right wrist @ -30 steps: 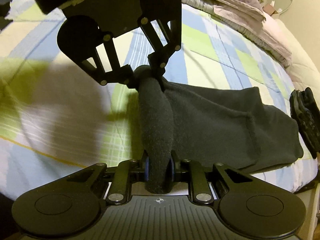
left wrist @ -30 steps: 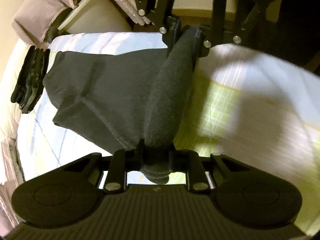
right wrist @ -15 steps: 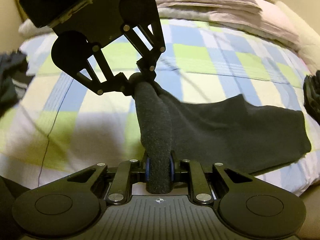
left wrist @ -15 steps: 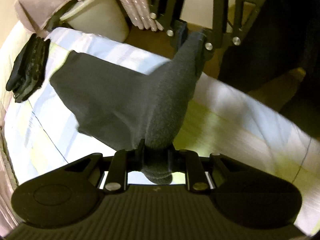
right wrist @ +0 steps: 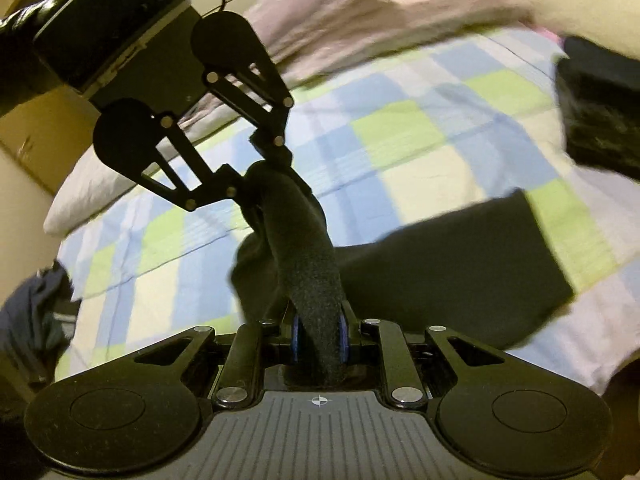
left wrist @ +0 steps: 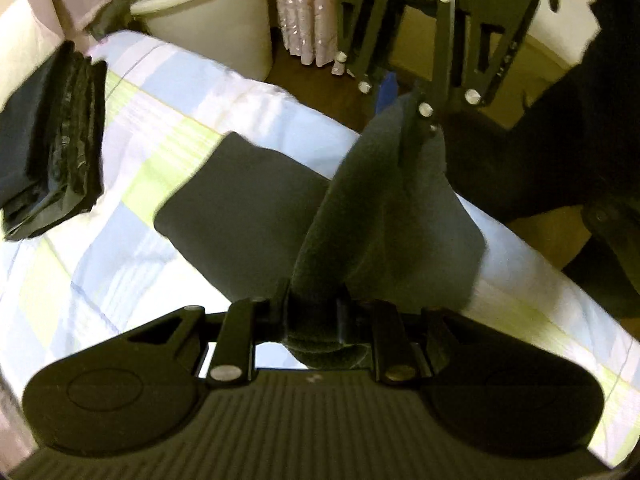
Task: Fold clothes
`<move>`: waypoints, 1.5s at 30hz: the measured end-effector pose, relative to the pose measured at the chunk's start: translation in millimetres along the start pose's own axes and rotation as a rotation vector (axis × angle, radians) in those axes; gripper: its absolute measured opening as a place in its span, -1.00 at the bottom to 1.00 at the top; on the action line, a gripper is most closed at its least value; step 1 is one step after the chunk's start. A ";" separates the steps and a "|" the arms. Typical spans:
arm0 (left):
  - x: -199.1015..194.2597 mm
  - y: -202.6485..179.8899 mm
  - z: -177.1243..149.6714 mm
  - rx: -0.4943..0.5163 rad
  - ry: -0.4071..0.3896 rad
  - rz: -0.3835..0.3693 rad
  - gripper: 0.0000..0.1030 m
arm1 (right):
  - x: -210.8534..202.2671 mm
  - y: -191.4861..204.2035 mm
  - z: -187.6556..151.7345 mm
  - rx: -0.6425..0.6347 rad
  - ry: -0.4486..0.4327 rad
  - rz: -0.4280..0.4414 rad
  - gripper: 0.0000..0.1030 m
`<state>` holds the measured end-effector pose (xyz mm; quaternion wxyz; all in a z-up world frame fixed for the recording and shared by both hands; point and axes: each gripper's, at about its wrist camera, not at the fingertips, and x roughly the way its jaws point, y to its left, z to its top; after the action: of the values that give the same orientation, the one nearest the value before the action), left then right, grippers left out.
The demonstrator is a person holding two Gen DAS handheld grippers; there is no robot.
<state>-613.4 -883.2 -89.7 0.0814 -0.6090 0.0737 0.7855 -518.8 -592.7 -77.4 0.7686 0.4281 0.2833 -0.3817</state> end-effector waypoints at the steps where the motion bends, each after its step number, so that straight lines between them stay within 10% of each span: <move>1: 12.4 15.6 6.9 0.002 0.011 -0.022 -0.66 | 1.1 -26.5 5.0 0.036 0.005 0.018 -0.67; 10: 95.8 114.2 42.3 -0.009 0.070 -0.170 -0.64 | 23.5 -183.2 23.1 0.247 0.075 0.127 -0.67; 23: 151.7 181.9 21.5 -0.228 0.020 -0.235 -0.38 | 57.6 -265.9 12.5 0.440 0.009 0.154 -0.66; 29: 141.9 189.4 0.5 -0.358 -0.032 -0.195 -0.09 | 41.7 -269.7 -1.0 0.492 -0.069 0.117 -0.52; 33: 116.2 188.5 -18.0 -0.453 -0.048 -0.104 0.14 | 11.4 -256.3 -4.7 0.527 -0.143 -0.013 0.18; 41: 71.6 154.1 -26.8 -0.537 -0.204 -0.093 -0.19 | -18.0 -212.8 -19.5 0.579 -0.229 -0.053 0.18; 45: 108.3 128.9 -14.0 -0.501 -0.144 -0.106 -0.27 | 12.1 -206.3 -18.4 0.612 -0.180 -0.081 -0.08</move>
<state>-654.8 -1007.9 -195.9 -0.0259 -0.5558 -0.1612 0.8152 -685.3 -651.3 -186.6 0.6105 0.5923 0.1031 -0.5156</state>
